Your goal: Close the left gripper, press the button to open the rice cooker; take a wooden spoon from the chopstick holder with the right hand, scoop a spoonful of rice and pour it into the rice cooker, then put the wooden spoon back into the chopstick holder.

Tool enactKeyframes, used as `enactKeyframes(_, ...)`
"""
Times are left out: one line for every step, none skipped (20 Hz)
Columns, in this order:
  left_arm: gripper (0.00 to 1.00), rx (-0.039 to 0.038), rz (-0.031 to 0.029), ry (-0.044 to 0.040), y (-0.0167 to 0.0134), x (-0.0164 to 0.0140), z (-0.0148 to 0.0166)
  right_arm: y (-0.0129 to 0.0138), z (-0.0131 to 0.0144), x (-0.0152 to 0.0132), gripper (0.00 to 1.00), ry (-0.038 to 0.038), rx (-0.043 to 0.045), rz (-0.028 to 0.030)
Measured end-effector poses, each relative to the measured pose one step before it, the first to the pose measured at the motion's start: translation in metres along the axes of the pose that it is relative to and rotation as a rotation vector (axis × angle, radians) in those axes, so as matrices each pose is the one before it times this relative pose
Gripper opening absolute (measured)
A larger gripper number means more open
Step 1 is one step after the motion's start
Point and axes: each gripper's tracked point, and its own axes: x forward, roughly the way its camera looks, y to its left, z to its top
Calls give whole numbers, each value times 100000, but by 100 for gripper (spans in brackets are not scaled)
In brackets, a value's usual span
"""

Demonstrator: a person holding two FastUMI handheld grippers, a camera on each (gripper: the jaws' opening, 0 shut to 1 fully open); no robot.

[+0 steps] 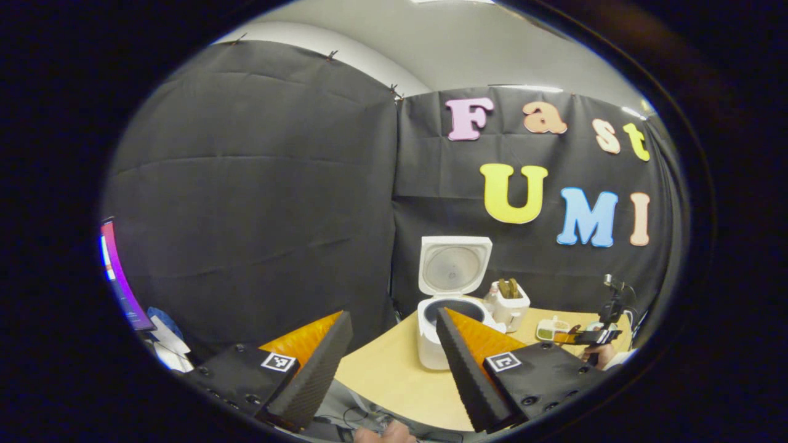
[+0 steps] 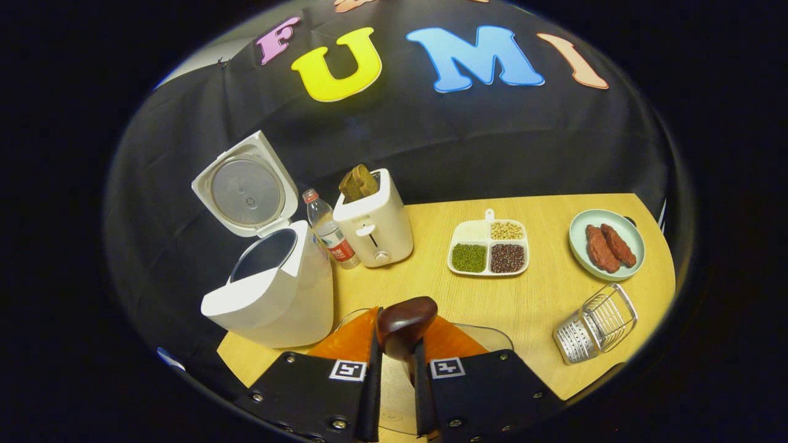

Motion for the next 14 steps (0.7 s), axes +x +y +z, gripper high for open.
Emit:
enactKeyframes(92,999,221,905,-119,376,-239,472,-220,501,23,319,396,724)
enactKeyframes(92,732,-70,727,-195,424,-333,367,-133,424,24,157,808,29)
enactKeyframes(93,377,175,109,88,301,215,314,-178,60,23,1003,2530,76)
enactKeyframes(96,-120,558,96,203,69,72,811,-562,214,23,2183,3248,1088)
enactKeyframes(100,-763,620,-976,193,213,408,1040,-494,202,23,2008,2650,2466)
enactKeyframes(100,-930,562,-671,276,204,191,1011,-438,114,24,1362,1109,2402)
enactKeyframes(92,-731,311,504,243,20,-93,592,-320,-50,24,776,46,1239)
enactKeyframes(92,-430,-79,814,193,-236,-412,222,-316,-120,24,847,791,545)
enactKeyframes(93,-140,-126,49,128,-39,51,79,-137,-194,23,605,4190,1322)
enactKeyframes(93,296,65,-609,34,-70,82,274,-140,127,23,468,5402,1780)
enactKeyframes(95,527,225,-864,72,-46,297,-257,106,-93,23,66,5959,1075)
enactKeyframes(96,330,-55,-574,-67,-55,128,-615,342,-215,23,-461,5727,532)
enactKeyframes(96,304,-46,-187,-30,-119,105,-726,312,-200,23,-406,5413,857)
enactKeyframes(96,280,-69,-325,17,-292,212,-544,209,-162,23,-540,4105,1018)
